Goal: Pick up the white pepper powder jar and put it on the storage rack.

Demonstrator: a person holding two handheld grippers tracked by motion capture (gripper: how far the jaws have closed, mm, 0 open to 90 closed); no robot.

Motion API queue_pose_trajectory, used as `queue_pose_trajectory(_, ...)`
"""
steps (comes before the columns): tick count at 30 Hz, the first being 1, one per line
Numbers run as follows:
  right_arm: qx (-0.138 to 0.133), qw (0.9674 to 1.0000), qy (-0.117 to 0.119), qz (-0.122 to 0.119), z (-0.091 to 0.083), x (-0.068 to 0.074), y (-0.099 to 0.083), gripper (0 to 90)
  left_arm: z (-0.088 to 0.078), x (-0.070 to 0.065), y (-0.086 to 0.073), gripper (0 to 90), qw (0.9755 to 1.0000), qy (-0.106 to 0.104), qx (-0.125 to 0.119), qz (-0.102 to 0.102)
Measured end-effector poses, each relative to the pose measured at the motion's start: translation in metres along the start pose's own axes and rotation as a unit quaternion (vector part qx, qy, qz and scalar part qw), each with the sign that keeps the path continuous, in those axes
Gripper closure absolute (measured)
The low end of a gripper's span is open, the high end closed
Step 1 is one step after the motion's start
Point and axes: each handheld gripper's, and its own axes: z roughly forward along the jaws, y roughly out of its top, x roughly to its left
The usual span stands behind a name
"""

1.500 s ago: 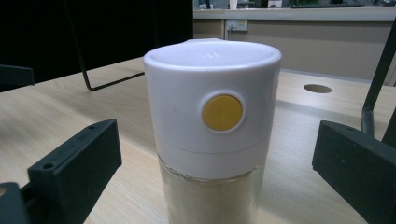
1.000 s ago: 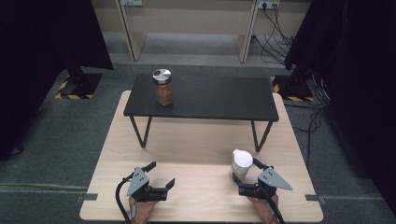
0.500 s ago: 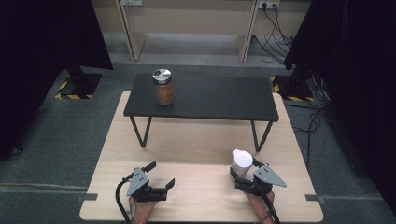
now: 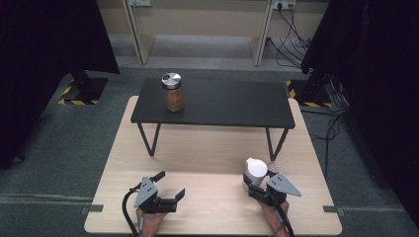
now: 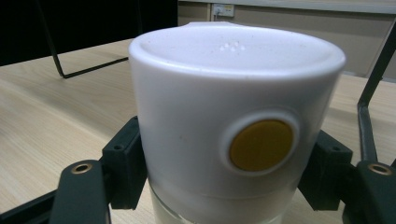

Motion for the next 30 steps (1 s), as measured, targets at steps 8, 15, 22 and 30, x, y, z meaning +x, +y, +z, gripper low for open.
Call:
queue_pose_trajectory(8, 0.004, 1.0, -0.008, 0.003, 0.0, 0.004, 0.003, 30.4, 0.0, 0.0, 0.0, 1.3, 1.0, 0.0, 0.0, 0.0)
queue_pose_trajectory(15, 0.004, 0.9999, -0.01, 0.003, -0.002, 0.004, 0.004, 30.5, 0.0, 0.0, 0.0, 1.2, 1.0, -0.002, 0.001, 0.0)
queue_pose_trajectory(22, 0.0, 0.9999, -0.011, 0.009, -0.005, 0.003, 0.009, 30.6, 0.0, 0.001, 0.0, 1.2, 1.0, -0.003, 0.0, 0.0)
queue_pose_trajectory(30, 0.001, 0.9999, -0.009, 0.012, -0.007, 0.0, 0.019, 30.6, 0.0, 0.001, 0.0, 1.3, 1.0, -0.003, 0.0, 0.0)
